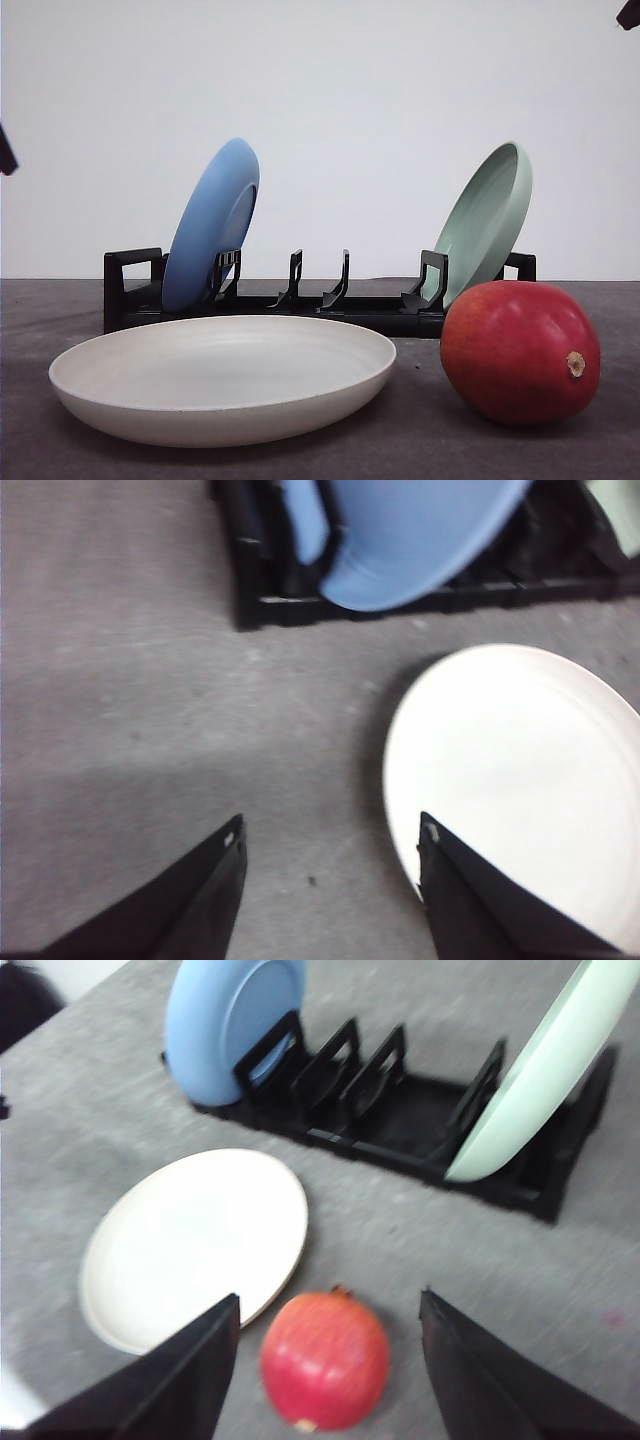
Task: Place pomegranate in white plate
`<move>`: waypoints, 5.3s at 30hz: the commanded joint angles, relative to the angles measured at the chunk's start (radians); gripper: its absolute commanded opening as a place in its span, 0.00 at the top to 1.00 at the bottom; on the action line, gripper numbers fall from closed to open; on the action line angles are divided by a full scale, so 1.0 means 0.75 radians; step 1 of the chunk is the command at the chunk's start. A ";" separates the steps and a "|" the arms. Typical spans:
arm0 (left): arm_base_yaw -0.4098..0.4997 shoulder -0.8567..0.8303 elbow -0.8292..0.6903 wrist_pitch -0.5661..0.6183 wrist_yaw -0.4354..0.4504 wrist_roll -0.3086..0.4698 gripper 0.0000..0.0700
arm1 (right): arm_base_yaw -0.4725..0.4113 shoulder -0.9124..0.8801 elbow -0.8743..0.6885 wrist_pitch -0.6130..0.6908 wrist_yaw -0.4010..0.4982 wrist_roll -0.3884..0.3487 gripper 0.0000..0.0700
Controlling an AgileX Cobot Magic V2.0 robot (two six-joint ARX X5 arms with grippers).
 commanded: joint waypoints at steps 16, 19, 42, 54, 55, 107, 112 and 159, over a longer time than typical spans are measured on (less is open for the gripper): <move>0.022 -0.005 0.023 0.019 0.006 0.031 0.54 | 0.289 0.470 0.167 -0.232 0.287 0.274 0.41; 0.022 -0.005 0.023 0.019 0.006 0.031 0.54 | 0.360 0.576 0.185 -0.216 0.332 0.307 0.33; 0.022 -0.005 0.023 0.021 0.006 0.031 0.54 | 0.495 1.174 0.203 0.100 0.383 0.415 0.13; 0.022 -0.005 0.023 0.021 0.006 0.030 0.54 | 0.491 1.191 0.305 -0.064 0.314 0.324 0.37; 0.022 -0.005 0.023 0.020 0.006 0.030 0.54 | 0.492 1.192 0.339 -0.104 0.314 0.287 0.37; 0.022 -0.005 0.023 0.049 0.005 0.029 0.55 | 0.811 1.767 0.762 0.265 0.284 0.064 0.15; 0.022 -0.005 0.023 0.049 0.005 0.028 0.55 | 0.814 1.746 0.761 0.272 0.287 0.032 0.14; 0.022 -0.005 0.023 0.049 0.006 -0.002 0.55 | -0.096 0.510 -0.173 0.614 0.252 0.058 0.15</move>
